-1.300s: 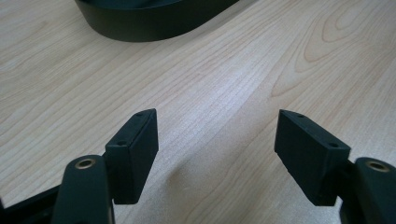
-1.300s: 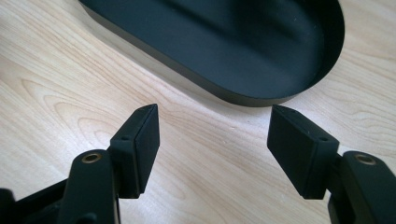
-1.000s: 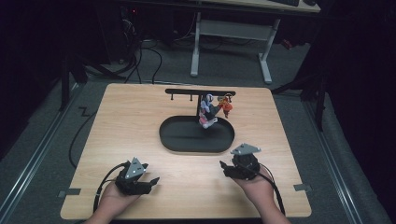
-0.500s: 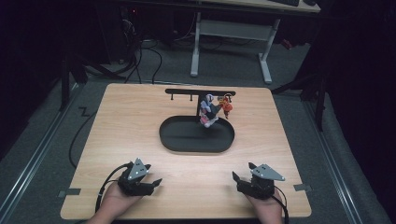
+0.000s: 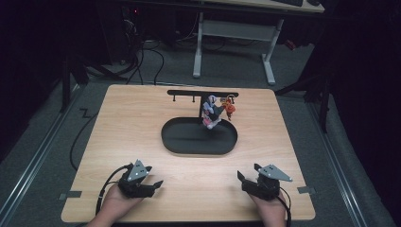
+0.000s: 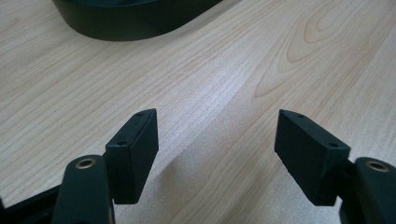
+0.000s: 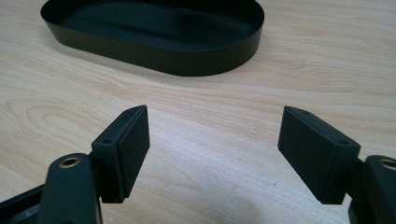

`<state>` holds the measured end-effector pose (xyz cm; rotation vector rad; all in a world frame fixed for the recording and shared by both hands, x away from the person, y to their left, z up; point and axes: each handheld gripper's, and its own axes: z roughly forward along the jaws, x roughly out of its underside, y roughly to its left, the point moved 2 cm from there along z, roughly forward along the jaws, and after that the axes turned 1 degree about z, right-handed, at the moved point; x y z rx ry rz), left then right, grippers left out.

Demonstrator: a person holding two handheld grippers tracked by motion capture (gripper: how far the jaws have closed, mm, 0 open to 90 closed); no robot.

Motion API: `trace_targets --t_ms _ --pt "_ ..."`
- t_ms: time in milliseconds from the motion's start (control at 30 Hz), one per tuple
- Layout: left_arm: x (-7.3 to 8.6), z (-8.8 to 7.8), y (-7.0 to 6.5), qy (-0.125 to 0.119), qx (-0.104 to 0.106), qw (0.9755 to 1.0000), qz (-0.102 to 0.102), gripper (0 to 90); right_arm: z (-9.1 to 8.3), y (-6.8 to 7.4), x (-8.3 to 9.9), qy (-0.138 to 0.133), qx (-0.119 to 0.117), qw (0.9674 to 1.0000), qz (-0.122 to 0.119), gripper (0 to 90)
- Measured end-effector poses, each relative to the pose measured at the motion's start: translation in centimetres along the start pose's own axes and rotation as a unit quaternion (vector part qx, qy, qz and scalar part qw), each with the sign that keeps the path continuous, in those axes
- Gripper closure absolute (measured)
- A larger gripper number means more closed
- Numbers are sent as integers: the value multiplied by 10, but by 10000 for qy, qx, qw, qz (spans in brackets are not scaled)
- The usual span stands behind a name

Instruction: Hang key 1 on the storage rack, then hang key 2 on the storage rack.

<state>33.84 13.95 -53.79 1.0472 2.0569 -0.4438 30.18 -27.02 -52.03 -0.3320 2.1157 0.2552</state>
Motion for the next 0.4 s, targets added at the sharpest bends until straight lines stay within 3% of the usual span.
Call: trace_targets --t_ms 167,233,400 --pt "-3 0 -3 -47 33 10000 -11 308 -4 1 1 -19 48 9999 -139 254" --pt "-2 0 -5 -20 25 10000 27 308 -4 -2 0 -25 16 10000 -33 250" --pt "-1 -5 -5 -63 24 10000 -56 305 -4 -1 -2 -82 24 9999 -60 249"
